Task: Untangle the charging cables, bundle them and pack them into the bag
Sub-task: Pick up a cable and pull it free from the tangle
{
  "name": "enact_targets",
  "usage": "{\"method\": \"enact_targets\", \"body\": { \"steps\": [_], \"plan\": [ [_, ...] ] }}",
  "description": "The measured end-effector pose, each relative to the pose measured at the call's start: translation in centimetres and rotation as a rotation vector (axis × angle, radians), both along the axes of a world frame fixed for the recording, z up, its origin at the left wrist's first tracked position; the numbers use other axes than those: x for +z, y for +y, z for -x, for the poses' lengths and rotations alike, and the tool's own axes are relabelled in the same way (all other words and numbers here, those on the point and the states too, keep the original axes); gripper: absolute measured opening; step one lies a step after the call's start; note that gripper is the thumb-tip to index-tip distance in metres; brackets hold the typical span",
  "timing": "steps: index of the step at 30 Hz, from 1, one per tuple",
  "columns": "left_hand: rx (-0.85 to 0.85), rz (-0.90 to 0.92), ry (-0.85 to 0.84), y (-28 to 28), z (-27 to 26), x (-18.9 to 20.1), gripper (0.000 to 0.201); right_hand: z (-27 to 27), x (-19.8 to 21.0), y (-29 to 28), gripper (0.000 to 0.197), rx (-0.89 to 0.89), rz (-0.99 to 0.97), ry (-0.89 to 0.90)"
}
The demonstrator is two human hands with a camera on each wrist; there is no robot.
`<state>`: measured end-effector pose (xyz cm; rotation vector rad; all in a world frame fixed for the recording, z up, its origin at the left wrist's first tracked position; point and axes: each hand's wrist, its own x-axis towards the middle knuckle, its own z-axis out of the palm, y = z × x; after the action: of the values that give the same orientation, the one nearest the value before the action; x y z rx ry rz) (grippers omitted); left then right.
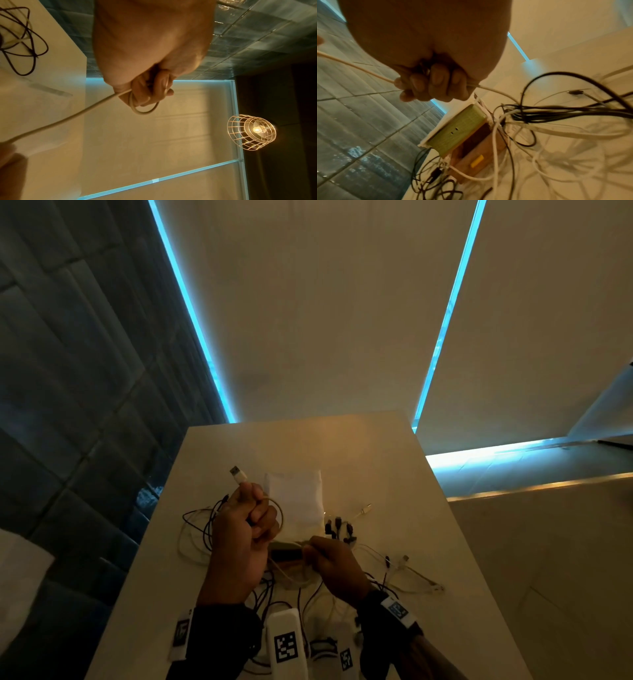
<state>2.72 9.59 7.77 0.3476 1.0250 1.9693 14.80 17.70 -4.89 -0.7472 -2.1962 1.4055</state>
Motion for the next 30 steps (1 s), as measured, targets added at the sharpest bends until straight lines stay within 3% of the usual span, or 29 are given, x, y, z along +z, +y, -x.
{"method": "enact_targets", "body": {
  "steps": [4,7,11,16,24,30],
  "plan": [
    [0.009,0.028,0.037,0.3,0.0,0.1,0.034,-1.4,-1.3,0.5,0.052,-0.077,0.016,-0.079],
    [0.026,0.115,0.090,0.6,-0.2,-0.2,0.032,-1.4,-0.3,1.5,0.034,-0.167,0.023,-0.096],
    [0.041,0.227,0.139,0.6,-0.5,-0.5,0.034,-0.6,4.0,2.4,0.032,-0.252,0.058,0.070],
    [0.032,0.333,0.138,0.3,-0.8,-0.9,0.034,0.7,9.0,0.8,0.027,-0.105,0.045,0.277],
    [-0.008,0.165,-0.047,-0.7,-0.6,0.2,0.033,0.4,9.0,-1.0,0.022,0.095,0.148,0.282],
    [0.009,0.016,-0.074,-0.7,-1.4,0.5,0.033,-0.4,8.5,-1.1,0.027,0.118,0.215,0.242]
  ]
}}
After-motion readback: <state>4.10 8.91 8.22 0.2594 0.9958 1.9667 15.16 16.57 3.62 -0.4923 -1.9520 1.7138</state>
